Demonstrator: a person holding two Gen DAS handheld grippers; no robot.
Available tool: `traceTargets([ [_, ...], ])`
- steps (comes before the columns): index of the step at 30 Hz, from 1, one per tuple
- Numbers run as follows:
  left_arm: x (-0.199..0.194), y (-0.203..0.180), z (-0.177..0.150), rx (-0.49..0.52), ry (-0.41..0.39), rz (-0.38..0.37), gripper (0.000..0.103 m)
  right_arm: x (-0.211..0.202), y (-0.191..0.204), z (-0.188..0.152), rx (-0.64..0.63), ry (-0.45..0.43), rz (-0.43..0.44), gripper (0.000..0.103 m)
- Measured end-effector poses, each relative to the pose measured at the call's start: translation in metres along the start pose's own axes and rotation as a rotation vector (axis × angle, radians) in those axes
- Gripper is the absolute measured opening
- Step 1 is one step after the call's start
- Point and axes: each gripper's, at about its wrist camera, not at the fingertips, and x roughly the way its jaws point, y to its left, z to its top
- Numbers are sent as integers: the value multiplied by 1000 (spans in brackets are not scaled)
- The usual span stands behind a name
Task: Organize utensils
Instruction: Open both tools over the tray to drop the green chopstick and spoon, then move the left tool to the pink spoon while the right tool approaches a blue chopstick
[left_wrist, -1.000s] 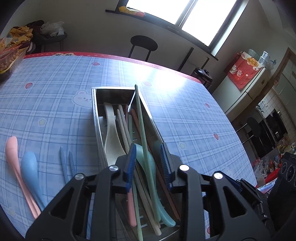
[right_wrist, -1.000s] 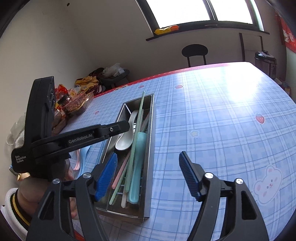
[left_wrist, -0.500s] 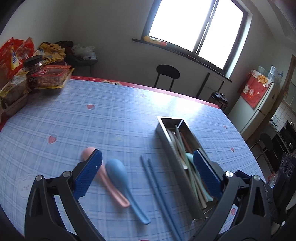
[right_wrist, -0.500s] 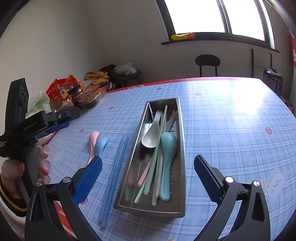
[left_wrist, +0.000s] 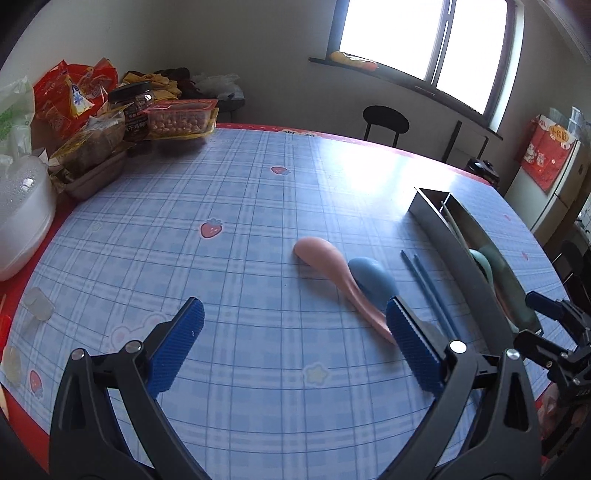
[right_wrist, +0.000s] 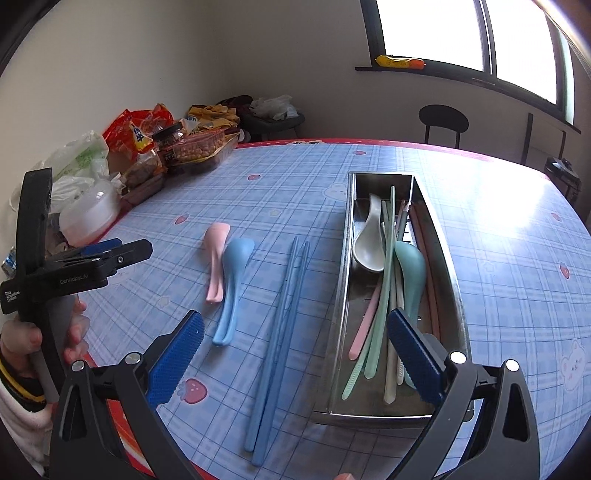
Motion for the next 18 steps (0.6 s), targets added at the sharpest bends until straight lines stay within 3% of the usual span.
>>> traceTargets([
  [6,10,-11,6,129,-13,-18,97,-3,10,-9,-6,-40,-20,93],
  [9,13,-16,8,169,-42,-43,97,-3,16,-10,-20,-49,-15,66],
  [16,12,-11,2,168,-60,-144,97,7,37,-15,-79,-6,-20,31],
  [18,9,-8,1,143,-60,-200,97,16,39,-17,-78,23,-26,26],
])
